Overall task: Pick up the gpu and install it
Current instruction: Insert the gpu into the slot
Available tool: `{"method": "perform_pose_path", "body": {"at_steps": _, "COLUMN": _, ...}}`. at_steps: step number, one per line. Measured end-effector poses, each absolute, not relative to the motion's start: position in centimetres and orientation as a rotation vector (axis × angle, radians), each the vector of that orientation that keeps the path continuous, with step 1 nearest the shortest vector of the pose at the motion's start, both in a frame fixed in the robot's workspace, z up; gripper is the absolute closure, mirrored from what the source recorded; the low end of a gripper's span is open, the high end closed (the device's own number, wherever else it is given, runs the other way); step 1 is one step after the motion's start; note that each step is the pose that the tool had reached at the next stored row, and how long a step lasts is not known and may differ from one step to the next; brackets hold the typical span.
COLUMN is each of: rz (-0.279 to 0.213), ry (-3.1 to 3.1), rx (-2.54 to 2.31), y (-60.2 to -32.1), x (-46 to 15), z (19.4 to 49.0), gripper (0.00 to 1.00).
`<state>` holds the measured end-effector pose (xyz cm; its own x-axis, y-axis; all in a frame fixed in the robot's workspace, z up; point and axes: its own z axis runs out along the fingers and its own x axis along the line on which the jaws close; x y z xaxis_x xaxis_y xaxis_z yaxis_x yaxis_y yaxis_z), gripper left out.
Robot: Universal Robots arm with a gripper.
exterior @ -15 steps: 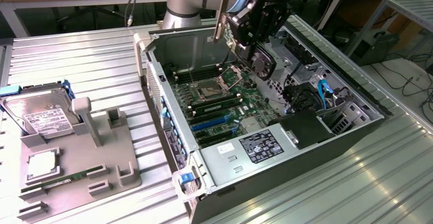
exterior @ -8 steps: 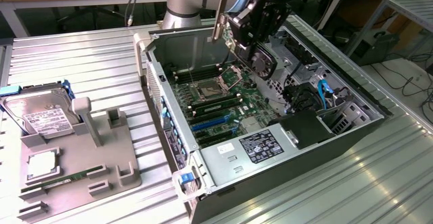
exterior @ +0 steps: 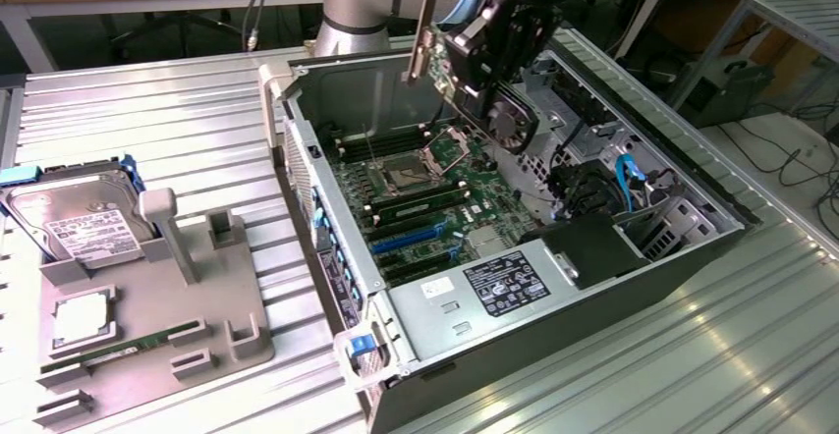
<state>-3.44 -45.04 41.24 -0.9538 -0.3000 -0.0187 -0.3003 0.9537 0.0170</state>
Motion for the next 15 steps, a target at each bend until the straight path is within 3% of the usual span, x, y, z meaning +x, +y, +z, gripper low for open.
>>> {"method": "perform_pose_path", "body": {"at_steps": 15, "rz": 0.032, "ry": 3.061, "rx": -0.635, "y": -45.07, "x": -3.44, "z": 41.23, "gripper": 0.73}}
